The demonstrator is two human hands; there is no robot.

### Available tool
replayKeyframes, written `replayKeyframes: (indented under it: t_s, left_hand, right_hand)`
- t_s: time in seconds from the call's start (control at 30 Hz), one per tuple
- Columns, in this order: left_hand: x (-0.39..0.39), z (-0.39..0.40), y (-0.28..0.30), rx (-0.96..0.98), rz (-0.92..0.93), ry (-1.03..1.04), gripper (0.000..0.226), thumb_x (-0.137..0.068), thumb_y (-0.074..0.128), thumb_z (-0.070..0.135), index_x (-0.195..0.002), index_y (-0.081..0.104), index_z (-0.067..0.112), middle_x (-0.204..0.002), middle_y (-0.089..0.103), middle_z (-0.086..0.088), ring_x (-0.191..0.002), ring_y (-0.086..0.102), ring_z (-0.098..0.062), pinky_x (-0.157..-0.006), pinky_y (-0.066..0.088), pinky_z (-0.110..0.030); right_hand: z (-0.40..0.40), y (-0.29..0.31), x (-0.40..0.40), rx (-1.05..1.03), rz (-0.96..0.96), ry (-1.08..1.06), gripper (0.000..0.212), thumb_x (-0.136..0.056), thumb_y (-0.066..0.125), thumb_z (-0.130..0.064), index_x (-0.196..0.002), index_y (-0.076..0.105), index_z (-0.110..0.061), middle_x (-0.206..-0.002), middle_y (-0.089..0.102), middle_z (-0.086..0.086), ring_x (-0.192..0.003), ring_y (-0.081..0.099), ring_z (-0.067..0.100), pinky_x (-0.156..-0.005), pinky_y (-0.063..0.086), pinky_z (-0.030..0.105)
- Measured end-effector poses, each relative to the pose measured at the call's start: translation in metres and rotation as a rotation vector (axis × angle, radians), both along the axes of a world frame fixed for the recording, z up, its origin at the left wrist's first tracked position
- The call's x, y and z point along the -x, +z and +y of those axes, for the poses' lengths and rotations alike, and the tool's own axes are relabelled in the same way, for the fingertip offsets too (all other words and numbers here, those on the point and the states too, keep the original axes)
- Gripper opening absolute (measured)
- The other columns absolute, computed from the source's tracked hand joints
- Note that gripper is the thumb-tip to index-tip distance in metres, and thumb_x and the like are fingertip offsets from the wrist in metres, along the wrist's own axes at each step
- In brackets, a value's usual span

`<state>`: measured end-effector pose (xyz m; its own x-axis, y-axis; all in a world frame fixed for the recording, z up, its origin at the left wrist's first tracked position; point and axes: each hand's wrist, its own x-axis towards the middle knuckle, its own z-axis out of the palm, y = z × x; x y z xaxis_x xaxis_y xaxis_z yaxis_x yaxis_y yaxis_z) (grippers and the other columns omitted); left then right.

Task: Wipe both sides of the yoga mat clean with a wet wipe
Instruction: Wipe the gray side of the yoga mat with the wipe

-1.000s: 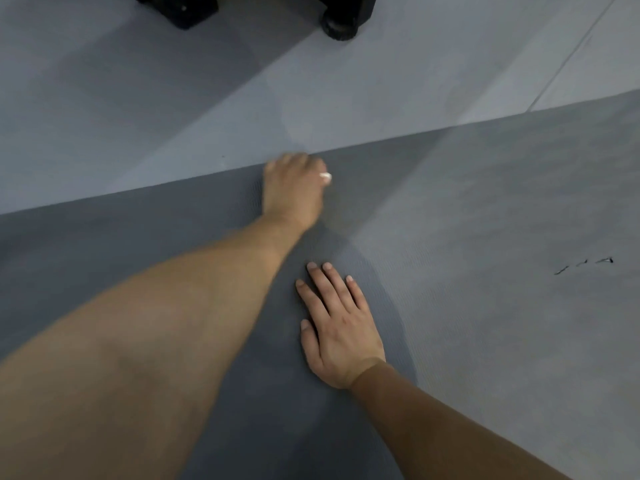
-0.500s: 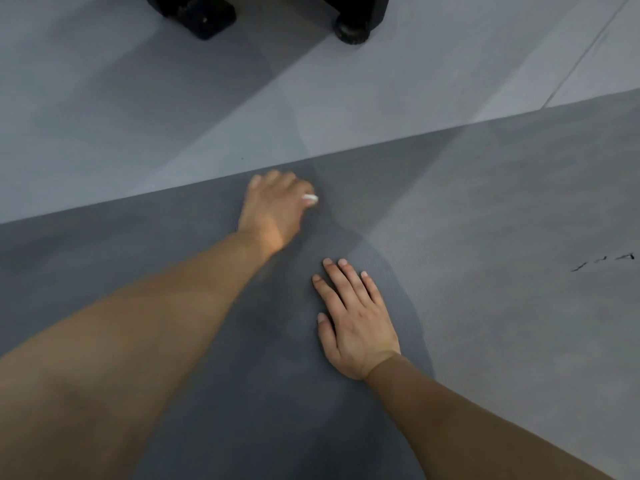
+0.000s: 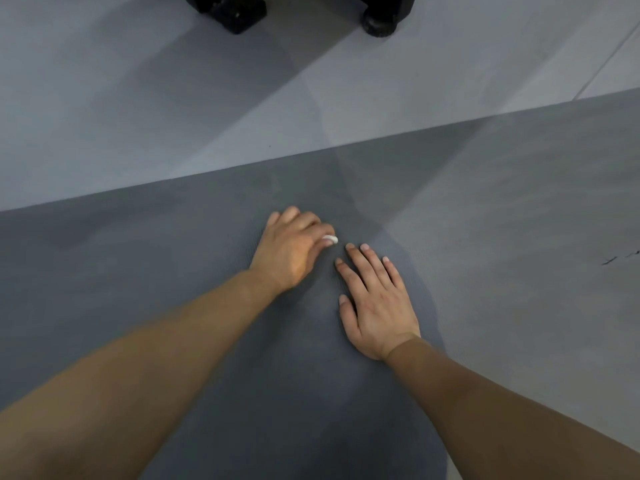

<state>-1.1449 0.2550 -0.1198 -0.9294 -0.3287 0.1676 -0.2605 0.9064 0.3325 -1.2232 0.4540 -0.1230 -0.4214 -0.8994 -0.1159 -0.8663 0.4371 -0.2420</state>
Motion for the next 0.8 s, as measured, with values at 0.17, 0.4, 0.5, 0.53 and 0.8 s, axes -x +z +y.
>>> replayKeyframes:
  t_s: [0.17,0.4,0.5,0.53,0.8]
  left_hand:
    - [-0.041,-0.056,-0.001,0.117,-0.072,0.398,0.022,-0.099,0.054,0.042,-0.100,0.073,0.030,-0.095,0.066,-0.001,-0.092,0.053,-0.033,-0.076,0.032,-0.040]
    - [-0.036,0.017,0.010,-0.071,-0.128,0.348,0.026,-0.097,0.052,0.045,-0.097,0.075,0.031,-0.098,0.068,0.004,-0.094,0.056,-0.030,-0.076,0.035,-0.038]
    - [-0.053,0.059,0.009,-0.182,-0.084,0.241,0.026,-0.098,0.052,0.049,-0.101,0.074,0.035,-0.099,0.065,0.011,-0.095,0.052,-0.021,-0.075,0.030,-0.035]
    - [-0.061,0.058,0.008,-0.171,-0.071,0.240,0.028,-0.097,0.050,0.051,-0.101,0.074,0.036,-0.098,0.065,0.012,-0.094,0.052,-0.021,-0.075,0.029,-0.034]
    - [-0.133,0.009,0.012,0.075,-0.215,0.690,0.018,-0.095,0.063,0.042,-0.096,0.078,0.030,-0.096,0.070,0.001,-0.091,0.054,-0.035,-0.072,0.033,-0.039]
  right_hand:
    - [-0.001,0.000,0.001,0.016,0.007,-0.008,0.058,-0.093,0.042,-0.038,-0.148,0.038,-0.020,-0.160,0.021,0.001,-0.149,0.011,0.021,-0.119,0.016,0.046]
    - [-0.001,-0.001,0.001,0.033,0.020,-0.008,0.059,-0.091,0.040,-0.038,-0.147,0.039,-0.020,-0.159,0.024,0.001,-0.149,0.013,0.021,-0.119,0.016,0.045]
    - [0.002,-0.003,0.001,0.050,0.018,-0.007,0.058,-0.091,0.040,-0.038,-0.147,0.040,-0.019,-0.159,0.024,0.001,-0.148,0.015,0.021,-0.119,0.017,0.045]
    - [0.002,-0.005,0.001,0.057,0.023,-0.005,0.058,-0.092,0.040,-0.038,-0.147,0.040,-0.019,-0.159,0.025,0.001,-0.148,0.015,0.021,-0.119,0.017,0.045]
    - [0.000,-0.009,0.000,0.077,0.049,-0.004,0.056,-0.093,0.036,-0.039,-0.147,0.039,-0.021,-0.159,0.026,0.000,-0.148,0.016,0.021,-0.120,0.016,0.044]
